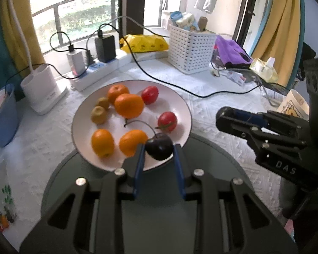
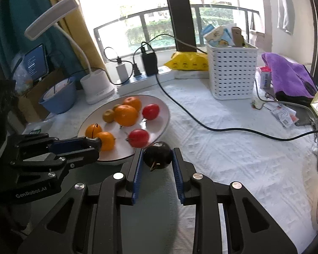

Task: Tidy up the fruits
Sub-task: 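Carry both dark plums to the plate and open both grippers there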

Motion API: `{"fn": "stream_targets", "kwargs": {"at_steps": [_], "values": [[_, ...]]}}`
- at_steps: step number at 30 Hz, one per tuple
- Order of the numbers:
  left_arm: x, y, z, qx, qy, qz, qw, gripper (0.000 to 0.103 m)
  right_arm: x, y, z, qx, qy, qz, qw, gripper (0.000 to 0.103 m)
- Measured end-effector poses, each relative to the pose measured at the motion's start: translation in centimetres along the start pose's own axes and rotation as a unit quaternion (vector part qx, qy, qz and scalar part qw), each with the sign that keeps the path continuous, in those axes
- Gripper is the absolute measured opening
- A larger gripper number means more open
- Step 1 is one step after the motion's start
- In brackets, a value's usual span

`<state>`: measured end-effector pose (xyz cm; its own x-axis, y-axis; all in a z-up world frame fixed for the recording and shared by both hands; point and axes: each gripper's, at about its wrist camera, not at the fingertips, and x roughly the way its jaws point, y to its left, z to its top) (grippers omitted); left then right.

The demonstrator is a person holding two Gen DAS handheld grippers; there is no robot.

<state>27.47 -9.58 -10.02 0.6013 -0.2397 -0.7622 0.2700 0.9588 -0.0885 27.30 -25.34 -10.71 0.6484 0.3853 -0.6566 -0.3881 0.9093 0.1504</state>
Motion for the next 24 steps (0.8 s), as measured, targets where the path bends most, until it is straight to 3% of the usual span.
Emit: {"fn": "stream_targets", "kwargs": {"at_steps": [12,24], "values": [[1.8,-0.4,1.0,-0.002,0.023,0.009,0.9997,0.029,0.3,-2.1,-0.1,0.014,0.002,-0.003,1.000,0.029],[0.2,1.9,1.5,-0.027,-0.008,0.002,0.9996,0.036,1.0,-1.4,0.6,0.002,0.005,-0.013,1.000,0.029]]}}
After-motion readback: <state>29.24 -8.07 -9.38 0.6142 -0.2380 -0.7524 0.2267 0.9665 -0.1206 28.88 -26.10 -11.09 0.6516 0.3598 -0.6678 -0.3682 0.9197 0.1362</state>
